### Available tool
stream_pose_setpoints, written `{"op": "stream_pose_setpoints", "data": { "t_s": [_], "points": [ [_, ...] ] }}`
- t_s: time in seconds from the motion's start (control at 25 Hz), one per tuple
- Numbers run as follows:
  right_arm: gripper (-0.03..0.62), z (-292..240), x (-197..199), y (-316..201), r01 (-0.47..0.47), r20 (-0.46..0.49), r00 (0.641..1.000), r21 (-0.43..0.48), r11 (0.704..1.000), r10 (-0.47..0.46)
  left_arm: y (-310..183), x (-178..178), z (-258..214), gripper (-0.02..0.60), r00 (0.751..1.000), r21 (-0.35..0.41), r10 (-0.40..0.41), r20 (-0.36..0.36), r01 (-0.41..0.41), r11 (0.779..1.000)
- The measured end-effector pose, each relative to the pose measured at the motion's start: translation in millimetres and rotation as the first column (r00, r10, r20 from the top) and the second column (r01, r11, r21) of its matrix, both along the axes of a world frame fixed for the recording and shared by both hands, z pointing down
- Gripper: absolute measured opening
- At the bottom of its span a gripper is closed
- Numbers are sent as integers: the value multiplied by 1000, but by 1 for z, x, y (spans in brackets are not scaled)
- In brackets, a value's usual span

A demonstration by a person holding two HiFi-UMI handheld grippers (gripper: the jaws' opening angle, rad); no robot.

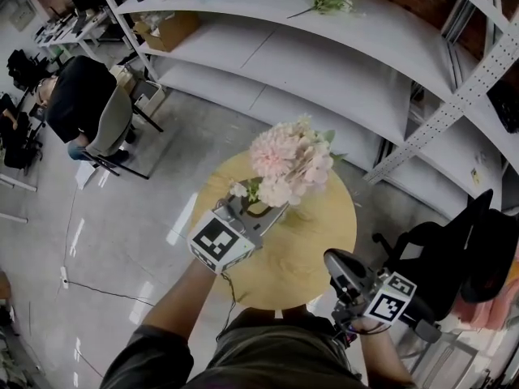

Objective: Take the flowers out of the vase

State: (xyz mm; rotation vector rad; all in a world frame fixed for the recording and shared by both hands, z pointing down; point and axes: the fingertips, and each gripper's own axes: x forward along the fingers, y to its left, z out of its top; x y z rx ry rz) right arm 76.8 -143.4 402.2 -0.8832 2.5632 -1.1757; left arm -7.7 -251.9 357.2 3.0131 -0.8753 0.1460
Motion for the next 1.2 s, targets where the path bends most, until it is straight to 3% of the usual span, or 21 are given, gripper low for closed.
{"op": "stream_pose_setpoints", "data": {
  "t_s": [0.52, 1.2],
  "points": [
    [15, -33, -21, 12, 51, 19, 998, 94, 994, -53, 20, -4, -50, 74, 1000, 68, 13, 10, -14, 998],
    [15, -43, -30, 17, 89, 20, 996, 123, 988, -92, 28, 1, -54, 74, 1000, 74, 6, 15, -7, 997]
  ]
}}
